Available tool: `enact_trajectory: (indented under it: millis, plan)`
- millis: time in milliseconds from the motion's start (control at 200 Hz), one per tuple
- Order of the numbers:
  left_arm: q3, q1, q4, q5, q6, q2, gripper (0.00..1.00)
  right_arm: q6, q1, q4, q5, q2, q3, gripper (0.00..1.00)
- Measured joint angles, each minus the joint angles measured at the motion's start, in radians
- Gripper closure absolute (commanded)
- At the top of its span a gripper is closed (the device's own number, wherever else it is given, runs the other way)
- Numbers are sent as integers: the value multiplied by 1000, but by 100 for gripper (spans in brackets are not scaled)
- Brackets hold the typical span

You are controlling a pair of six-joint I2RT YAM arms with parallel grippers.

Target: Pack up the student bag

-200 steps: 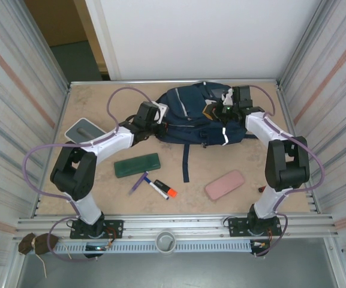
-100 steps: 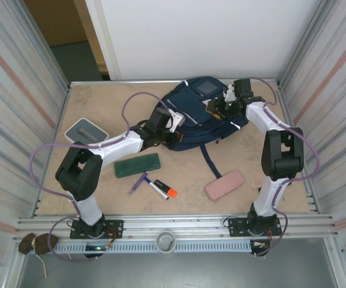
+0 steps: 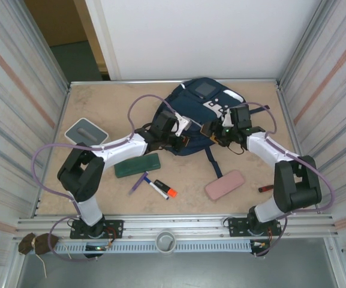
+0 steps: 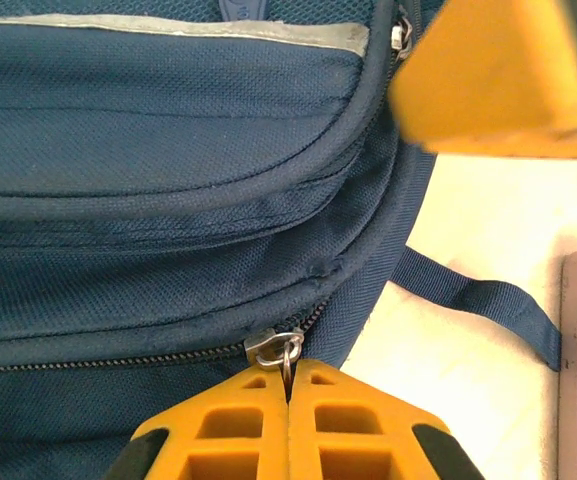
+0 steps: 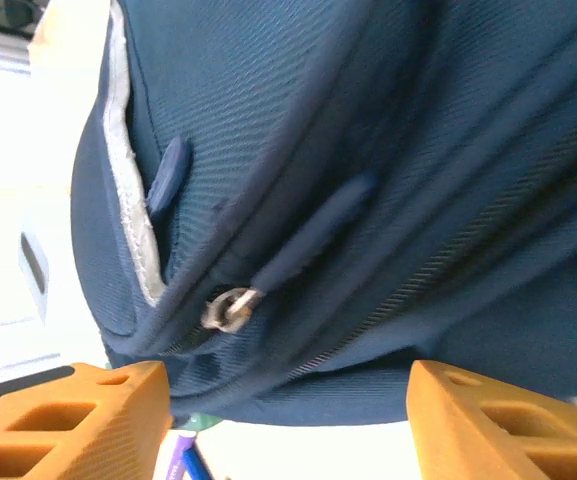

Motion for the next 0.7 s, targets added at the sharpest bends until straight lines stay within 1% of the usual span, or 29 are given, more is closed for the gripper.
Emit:
enact_trajectory:
  millis: [55, 85, 175, 240, 316, 406, 526, 696]
  plan:
    - [0, -3, 0, -1, 0, 2, 100, 21, 17, 30, 2, 15, 0, 46]
    - [0, -3, 0, -1, 0, 3, 100, 30, 22, 45, 3, 21, 0, 50]
    - [0, -3, 0, -2, 0, 6, 100, 58, 23, 68, 6, 31, -1, 68]
    - [0, -3, 2, -4, 1, 6, 100, 62, 23, 72, 18, 31, -2, 84]
    - [0, -3, 1, -9, 5, 6, 100, 56, 17, 72, 26, 31, -2, 95]
    - [0, -2, 1, -30, 23, 6, 100, 49, -3, 73, 20, 29, -8, 100]
    - [0, 6, -7, -76, 58, 6, 100, 22, -54, 68, -14, 19, -23, 100]
    - [-3, 63, -32, -138, 103, 5, 100, -43, -109, 41, -75, 16, -24, 100]
